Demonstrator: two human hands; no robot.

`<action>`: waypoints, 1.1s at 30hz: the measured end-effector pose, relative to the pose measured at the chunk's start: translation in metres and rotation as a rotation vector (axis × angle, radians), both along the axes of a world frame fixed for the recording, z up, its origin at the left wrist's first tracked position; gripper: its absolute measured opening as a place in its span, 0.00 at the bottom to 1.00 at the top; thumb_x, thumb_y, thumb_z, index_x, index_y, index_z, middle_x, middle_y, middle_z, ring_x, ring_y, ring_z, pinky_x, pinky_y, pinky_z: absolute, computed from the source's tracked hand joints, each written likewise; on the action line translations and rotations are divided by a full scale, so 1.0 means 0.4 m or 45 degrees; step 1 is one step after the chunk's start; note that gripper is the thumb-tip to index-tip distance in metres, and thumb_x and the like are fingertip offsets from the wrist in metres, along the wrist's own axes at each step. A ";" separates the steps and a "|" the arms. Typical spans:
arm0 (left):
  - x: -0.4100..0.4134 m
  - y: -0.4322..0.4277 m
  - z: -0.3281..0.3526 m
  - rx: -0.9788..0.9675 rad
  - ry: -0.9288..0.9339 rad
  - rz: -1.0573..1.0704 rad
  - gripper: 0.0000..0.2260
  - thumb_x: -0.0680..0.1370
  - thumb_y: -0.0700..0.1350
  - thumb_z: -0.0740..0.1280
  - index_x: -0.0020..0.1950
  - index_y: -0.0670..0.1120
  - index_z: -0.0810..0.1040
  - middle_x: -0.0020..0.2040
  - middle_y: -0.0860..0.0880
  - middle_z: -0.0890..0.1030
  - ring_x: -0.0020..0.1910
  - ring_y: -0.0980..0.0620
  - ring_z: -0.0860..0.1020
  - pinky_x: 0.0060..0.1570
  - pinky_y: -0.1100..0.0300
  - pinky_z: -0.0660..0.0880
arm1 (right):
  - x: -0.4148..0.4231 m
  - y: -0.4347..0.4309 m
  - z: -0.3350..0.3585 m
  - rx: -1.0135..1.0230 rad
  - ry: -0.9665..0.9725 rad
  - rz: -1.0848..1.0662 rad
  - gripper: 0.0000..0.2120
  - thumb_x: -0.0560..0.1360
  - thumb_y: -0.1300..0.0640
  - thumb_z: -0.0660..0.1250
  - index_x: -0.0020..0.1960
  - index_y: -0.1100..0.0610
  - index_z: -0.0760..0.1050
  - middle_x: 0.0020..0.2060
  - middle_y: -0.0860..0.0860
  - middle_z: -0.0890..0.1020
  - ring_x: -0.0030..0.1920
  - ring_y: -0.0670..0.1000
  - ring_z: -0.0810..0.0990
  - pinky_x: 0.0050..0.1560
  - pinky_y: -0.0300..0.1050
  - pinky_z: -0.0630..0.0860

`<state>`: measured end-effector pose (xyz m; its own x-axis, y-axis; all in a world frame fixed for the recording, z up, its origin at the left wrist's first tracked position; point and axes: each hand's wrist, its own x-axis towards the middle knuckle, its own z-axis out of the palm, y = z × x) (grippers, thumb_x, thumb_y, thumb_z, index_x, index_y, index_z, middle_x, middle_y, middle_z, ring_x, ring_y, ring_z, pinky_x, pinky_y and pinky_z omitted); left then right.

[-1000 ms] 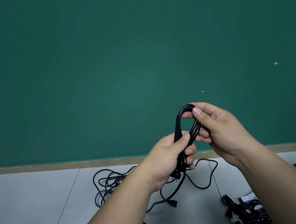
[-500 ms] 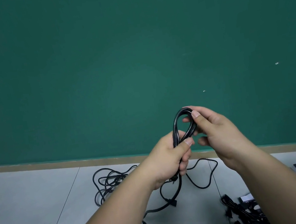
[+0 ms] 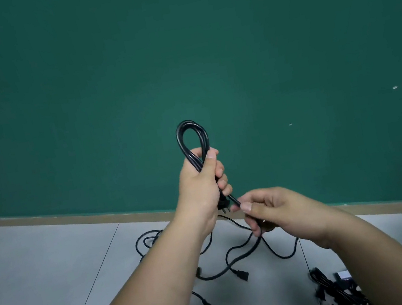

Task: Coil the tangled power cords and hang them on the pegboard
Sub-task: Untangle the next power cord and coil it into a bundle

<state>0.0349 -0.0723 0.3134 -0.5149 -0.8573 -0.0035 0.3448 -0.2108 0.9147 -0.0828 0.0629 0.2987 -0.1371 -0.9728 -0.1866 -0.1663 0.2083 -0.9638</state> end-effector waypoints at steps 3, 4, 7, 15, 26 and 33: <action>0.016 -0.042 0.010 -0.081 0.027 0.227 0.03 0.88 0.45 0.62 0.56 0.45 0.71 0.32 0.51 0.70 0.26 0.53 0.64 0.25 0.59 0.64 | -0.023 0.009 0.004 0.047 0.089 0.045 0.10 0.85 0.53 0.67 0.55 0.57 0.85 0.33 0.52 0.76 0.36 0.52 0.76 0.49 0.46 0.80; 0.027 -0.062 0.015 -0.114 0.020 0.325 0.03 0.88 0.44 0.62 0.55 0.46 0.71 0.32 0.51 0.70 0.26 0.52 0.64 0.25 0.59 0.64 | -0.034 0.015 0.009 0.078 0.128 0.060 0.11 0.85 0.52 0.68 0.52 0.56 0.86 0.31 0.51 0.75 0.36 0.52 0.75 0.49 0.47 0.81; 0.072 -0.122 0.023 -0.261 -0.072 0.554 0.03 0.88 0.45 0.62 0.55 0.47 0.70 0.32 0.52 0.72 0.27 0.53 0.67 0.25 0.59 0.66 | -0.072 0.036 0.023 0.112 0.210 0.041 0.11 0.84 0.51 0.69 0.48 0.55 0.86 0.28 0.51 0.70 0.34 0.53 0.69 0.41 0.47 0.78; 0.047 -0.099 -0.061 -0.599 -0.666 -0.049 0.12 0.81 0.61 0.69 0.47 0.53 0.75 0.33 0.53 0.75 0.29 0.52 0.70 0.34 0.55 0.69 | -0.067 0.019 0.054 -0.491 0.316 -0.425 0.02 0.79 0.54 0.75 0.49 0.49 0.87 0.44 0.58 0.86 0.44 0.58 0.81 0.51 0.49 0.78; -0.010 0.070 -0.048 -0.471 -0.531 -0.768 0.18 0.84 0.59 0.66 0.51 0.44 0.71 0.34 0.54 0.68 0.29 0.55 0.66 0.30 0.59 0.64 | -0.064 0.015 0.066 -0.503 0.744 -0.892 0.13 0.67 0.48 0.84 0.46 0.45 0.82 0.36 0.36 0.81 0.33 0.44 0.73 0.36 0.34 0.69; -0.008 0.068 -0.061 -0.343 -0.534 -0.740 0.09 0.89 0.46 0.58 0.53 0.46 0.75 0.34 0.51 0.70 0.33 0.52 0.68 0.36 0.58 0.67 | -0.086 0.002 0.033 -0.512 0.767 -0.798 0.10 0.76 0.52 0.79 0.51 0.45 0.78 0.43 0.45 0.81 0.42 0.48 0.79 0.49 0.39 0.77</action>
